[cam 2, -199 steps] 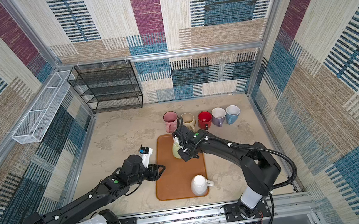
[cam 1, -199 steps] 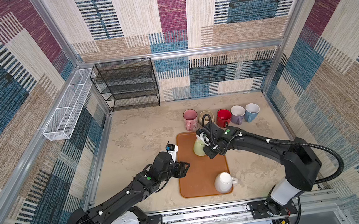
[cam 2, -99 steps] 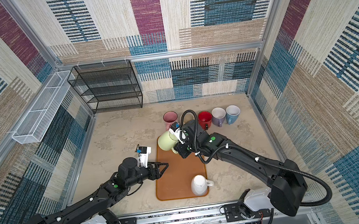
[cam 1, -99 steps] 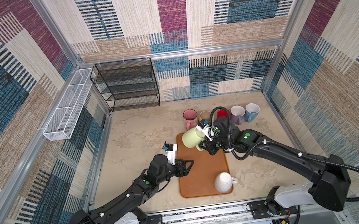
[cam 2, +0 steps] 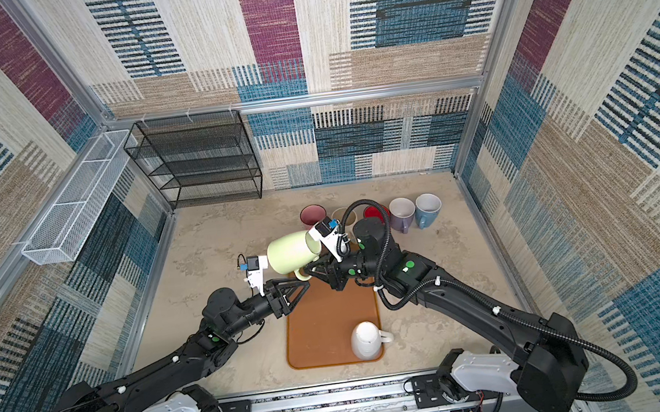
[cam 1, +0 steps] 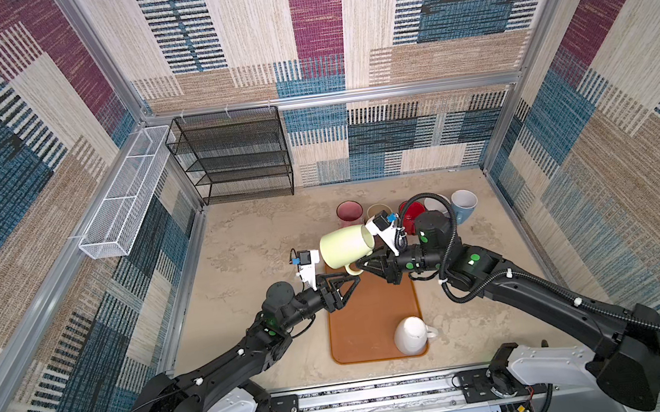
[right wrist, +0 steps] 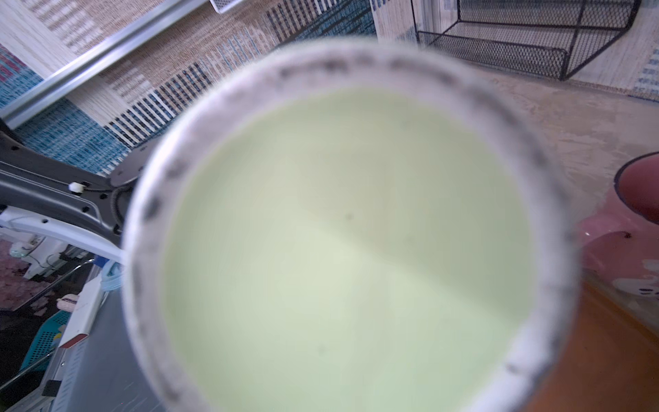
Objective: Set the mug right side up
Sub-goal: 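Tilt the green mug toward the left gripper while the left gripper reaches in, then close the left gripper on the green mug while the right gripper holds it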
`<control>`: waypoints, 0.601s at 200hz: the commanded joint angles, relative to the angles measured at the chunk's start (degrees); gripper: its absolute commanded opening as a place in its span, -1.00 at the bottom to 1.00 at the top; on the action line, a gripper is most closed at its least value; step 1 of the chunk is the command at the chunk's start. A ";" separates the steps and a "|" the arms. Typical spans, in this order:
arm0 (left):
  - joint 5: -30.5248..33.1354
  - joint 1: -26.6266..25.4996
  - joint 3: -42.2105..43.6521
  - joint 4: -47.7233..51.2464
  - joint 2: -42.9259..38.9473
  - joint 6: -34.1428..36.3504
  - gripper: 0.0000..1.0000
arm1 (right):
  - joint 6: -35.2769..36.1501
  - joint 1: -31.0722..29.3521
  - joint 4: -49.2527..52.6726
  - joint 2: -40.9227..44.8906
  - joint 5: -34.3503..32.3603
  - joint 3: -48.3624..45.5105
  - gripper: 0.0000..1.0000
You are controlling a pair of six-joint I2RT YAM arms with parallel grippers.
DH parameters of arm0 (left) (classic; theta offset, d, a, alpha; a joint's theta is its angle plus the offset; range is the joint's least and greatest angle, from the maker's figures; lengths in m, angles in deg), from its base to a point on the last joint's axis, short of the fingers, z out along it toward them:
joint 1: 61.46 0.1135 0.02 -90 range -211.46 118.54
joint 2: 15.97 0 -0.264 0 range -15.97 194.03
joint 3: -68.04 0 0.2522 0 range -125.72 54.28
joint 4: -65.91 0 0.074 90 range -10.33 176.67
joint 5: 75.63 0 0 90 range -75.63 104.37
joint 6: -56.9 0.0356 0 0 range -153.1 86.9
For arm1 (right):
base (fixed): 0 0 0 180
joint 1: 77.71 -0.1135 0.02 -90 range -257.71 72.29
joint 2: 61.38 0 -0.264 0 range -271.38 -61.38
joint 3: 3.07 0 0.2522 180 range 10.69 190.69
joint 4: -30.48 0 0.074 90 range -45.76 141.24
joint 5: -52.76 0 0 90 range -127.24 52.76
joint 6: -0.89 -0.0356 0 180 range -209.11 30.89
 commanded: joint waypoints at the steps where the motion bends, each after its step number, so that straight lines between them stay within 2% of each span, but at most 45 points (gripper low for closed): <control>1: -1.64 0.13 -0.45 -8.50 0.67 -2.26 0.35 | -3.75 1.67 -9.48 1.25 8.12 -1.14 -1.00; 37: -2.50 0.19 0.19 -12.66 0.85 -2.25 0.29 | -6.96 4.71 -13.53 2.24 13.11 -3.88 -1.00; 92: -3.83 0.14 -0.23 -16.95 2.41 -3.04 0.19 | -10.10 5.10 -18.84 1.29 20.29 -5.89 -1.00; 120: -4.24 0.21 -0.66 -19.70 4.04 -4.15 0.07 | -11.90 5.10 -21.94 0.70 22.51 -7.00 -1.00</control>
